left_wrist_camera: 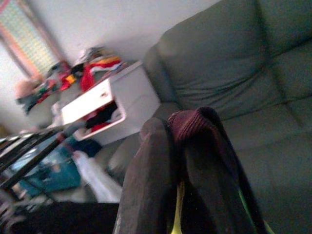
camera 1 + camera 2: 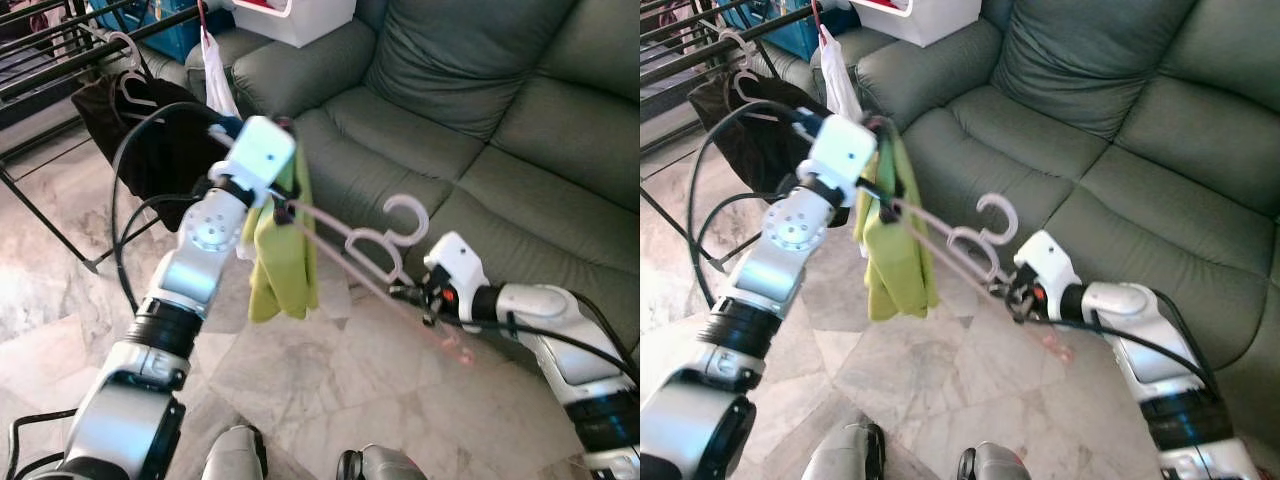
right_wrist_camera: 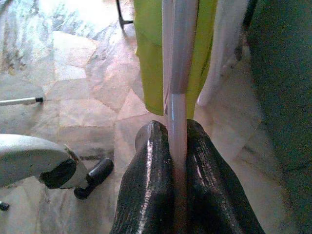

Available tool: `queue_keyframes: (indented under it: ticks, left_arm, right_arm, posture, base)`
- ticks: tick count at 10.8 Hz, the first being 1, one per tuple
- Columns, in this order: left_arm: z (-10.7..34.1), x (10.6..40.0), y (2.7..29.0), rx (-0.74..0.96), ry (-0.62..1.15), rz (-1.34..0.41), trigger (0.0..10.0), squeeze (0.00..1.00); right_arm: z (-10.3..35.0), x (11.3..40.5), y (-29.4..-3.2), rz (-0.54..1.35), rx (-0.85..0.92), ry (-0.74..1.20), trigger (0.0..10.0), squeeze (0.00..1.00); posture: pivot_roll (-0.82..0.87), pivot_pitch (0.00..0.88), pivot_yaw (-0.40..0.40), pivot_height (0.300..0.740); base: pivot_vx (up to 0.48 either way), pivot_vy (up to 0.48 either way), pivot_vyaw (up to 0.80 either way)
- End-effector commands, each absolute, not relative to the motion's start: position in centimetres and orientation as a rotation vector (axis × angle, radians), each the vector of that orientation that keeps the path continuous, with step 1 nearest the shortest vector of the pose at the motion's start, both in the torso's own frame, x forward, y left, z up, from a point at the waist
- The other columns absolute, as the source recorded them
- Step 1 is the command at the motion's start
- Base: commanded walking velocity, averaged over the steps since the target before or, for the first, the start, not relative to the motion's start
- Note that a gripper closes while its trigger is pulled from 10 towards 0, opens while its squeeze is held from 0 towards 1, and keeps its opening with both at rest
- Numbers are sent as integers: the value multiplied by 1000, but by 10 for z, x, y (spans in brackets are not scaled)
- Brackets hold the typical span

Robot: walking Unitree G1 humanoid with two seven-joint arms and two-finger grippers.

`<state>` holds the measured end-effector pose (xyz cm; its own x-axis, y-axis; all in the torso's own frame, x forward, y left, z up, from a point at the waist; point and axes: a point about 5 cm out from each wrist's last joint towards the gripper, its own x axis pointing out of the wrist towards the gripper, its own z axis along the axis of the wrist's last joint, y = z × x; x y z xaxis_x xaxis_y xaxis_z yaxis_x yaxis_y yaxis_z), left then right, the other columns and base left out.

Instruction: Hang hanger

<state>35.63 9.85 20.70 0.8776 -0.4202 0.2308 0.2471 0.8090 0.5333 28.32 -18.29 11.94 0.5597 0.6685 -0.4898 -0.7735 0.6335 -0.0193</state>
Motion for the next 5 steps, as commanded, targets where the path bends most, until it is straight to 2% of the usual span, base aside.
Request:
queue_keyframes:
  ticks: [1, 2, 5]
  left_arm:
    - [212, 350, 88, 531, -381, -419, 10000, 0]
    - [208, 346, 85, 565, -374, -440, 10000, 0]
    - [195, 354, 101, 626, -311, -347, 10000, 0]
  right_arm:
    - [122, 287, -190, 817, -228, 464, 10000, 0]
    - [122, 290, -191, 801, -228, 459, 10000, 0]
    - [127, 290, -186, 818, -222, 439, 10000, 0]
  posture:
    - [-67, 101, -30, 740]
    - [-66, 101, -30, 740]
    - [-68, 99, -28, 740]
  base:
    - [0, 0, 0]
    - [0, 0, 0]
    - [0, 0, 0]
